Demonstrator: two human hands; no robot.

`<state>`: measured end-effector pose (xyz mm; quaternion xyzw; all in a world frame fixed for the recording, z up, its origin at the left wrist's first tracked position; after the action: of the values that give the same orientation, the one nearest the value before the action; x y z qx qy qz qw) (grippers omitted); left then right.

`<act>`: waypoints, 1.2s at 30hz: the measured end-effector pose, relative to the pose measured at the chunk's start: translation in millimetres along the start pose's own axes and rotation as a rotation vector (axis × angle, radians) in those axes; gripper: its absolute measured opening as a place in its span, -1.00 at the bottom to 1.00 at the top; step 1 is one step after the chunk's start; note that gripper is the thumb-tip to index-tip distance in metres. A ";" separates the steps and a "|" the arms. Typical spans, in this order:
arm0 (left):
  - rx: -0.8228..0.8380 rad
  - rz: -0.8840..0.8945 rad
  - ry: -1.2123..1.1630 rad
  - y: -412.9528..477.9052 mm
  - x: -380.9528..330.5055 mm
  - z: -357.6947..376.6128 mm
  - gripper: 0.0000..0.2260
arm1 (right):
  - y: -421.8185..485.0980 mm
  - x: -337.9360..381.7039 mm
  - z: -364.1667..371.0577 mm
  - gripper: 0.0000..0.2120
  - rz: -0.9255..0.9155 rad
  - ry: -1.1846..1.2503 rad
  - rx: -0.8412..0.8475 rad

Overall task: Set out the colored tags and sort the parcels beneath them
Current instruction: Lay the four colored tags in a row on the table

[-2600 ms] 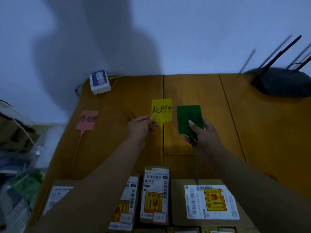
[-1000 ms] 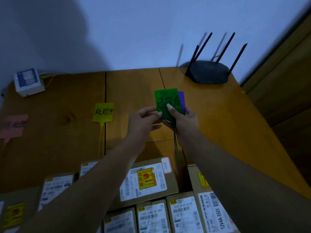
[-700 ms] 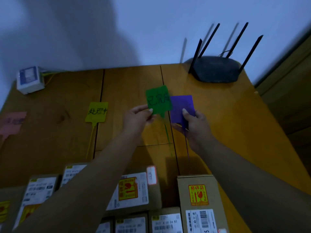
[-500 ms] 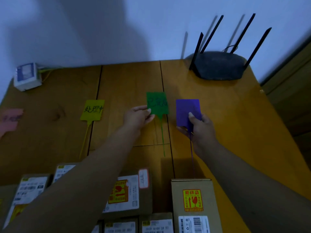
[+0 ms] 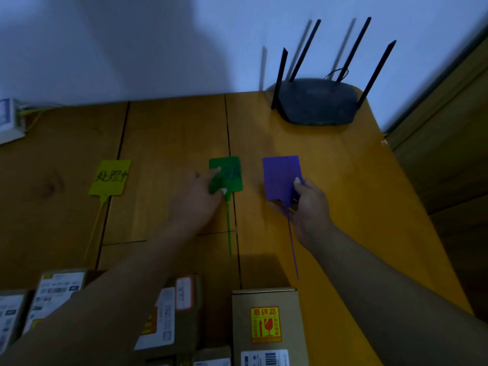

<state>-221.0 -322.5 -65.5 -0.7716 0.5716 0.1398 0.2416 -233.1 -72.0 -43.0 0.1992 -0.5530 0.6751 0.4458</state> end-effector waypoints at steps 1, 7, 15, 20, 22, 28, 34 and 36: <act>0.052 0.002 0.066 -1.5 -1.0 1.5 -0.50 | 0.7 1.2 -2.4 -0.80 0.008 0.002 -0.011; 0.056 -0.033 -0.457 -3.9 -64.5 9.9 -0.62 | 11.9 24.6 -27.3 -0.74 -0.032 0.012 -0.051; 0.243 -0.135 -0.980 2.3 -169.0 63.3 -0.77 | 31.0 42.5 -57.0 -0.79 -0.101 -0.069 -0.095; 0.209 -0.169 -1.004 19.3 -189.1 96.1 -0.85 | 54.8 61.4 -106.5 -0.82 -0.155 -0.464 -0.428; 0.192 -0.208 -0.941 27.4 -192.2 109.5 -0.83 | 62.5 63.9 -111.3 -0.83 -0.138 -0.465 -0.405; 0.084 -0.135 -0.491 34.3 -198.3 119.5 -0.78 | 76.9 60.7 -115.1 -0.72 -0.121 -0.696 -0.352; 0.068 -0.107 -0.438 23.5 -203.8 109.8 -0.74 | 73.0 58.1 -114.8 -0.64 -0.131 -0.735 -0.363; 0.070 -0.114 -0.453 16.4 -199.1 103.9 -0.71 | 64.9 59.2 -114.9 -0.60 -0.146 -0.739 -0.402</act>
<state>-291.5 -108.7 -58.8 -0.7428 0.4627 0.2755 0.3977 -291.8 57.4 -70.4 0.3757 -0.7806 0.4037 0.2942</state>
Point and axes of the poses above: each hand's wrist, its own y-axis towards the middle knuckle, its own z-axis out of the palm, x = y × z, the point moved 4 cm from there along y, towards the middle knuckle, and after that the axes turned 4 degrees about x, right-handed, at the moved point
